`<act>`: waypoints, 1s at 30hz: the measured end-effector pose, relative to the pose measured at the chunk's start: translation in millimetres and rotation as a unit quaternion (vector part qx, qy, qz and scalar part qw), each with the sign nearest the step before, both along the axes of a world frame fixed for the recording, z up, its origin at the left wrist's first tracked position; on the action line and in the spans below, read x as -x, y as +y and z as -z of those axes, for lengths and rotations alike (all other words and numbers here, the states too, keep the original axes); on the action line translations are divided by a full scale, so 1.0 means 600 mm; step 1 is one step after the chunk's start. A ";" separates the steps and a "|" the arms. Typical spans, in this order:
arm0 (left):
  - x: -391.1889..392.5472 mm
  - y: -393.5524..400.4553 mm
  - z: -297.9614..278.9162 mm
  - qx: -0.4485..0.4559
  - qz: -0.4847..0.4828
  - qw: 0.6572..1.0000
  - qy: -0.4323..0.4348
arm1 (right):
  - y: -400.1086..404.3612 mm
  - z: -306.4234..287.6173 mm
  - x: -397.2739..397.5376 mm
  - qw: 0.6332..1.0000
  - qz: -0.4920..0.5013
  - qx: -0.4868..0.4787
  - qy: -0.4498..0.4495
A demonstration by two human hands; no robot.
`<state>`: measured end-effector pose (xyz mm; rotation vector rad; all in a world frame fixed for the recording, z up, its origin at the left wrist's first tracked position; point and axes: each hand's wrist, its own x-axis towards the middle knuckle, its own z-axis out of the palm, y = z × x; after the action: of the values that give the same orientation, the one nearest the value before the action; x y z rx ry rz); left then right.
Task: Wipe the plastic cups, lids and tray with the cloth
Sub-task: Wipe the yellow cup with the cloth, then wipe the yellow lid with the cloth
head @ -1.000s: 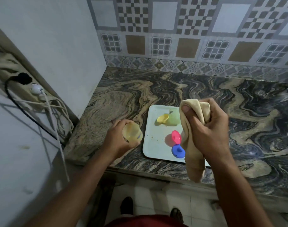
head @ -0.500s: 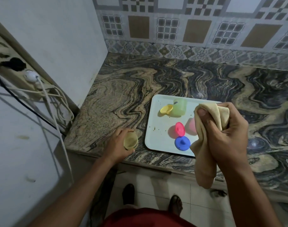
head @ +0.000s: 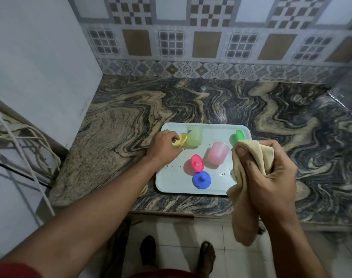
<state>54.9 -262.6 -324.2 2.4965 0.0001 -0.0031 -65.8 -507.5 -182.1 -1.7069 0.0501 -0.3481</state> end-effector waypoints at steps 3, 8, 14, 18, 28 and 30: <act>-0.037 -0.018 0.016 -0.042 -0.010 0.999 0.016 | -0.013 0.003 0.012 1.000 0.015 0.003 0.007; -0.063 -0.024 0.027 -0.068 -0.018 0.996 0.048 | -0.033 0.008 0.033 0.999 0.025 0.001 0.026; -0.047 -0.005 -0.027 0.179 -0.124 0.974 0.064 | -0.032 0.015 0.036 0.999 0.022 -0.024 0.038; 0.021 0.008 -0.107 0.580 -0.176 0.783 0.139 | -0.006 0.015 0.022 0.997 0.021 -0.060 0.038; 0.185 -0.020 -0.252 0.804 -0.112 0.570 0.128 | 0.082 -0.046 0.009 0.994 -0.016 -0.045 -0.095; 0.205 -0.027 -0.271 0.796 -0.090 0.590 0.104 | 0.095 -0.058 0.012 0.990 -0.009 -0.035 -0.133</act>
<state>-68.3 -278.7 -161.5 0.6260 0.2401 -0.1446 -73.2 -450.5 -147.2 -1.5787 -0.1475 -0.5528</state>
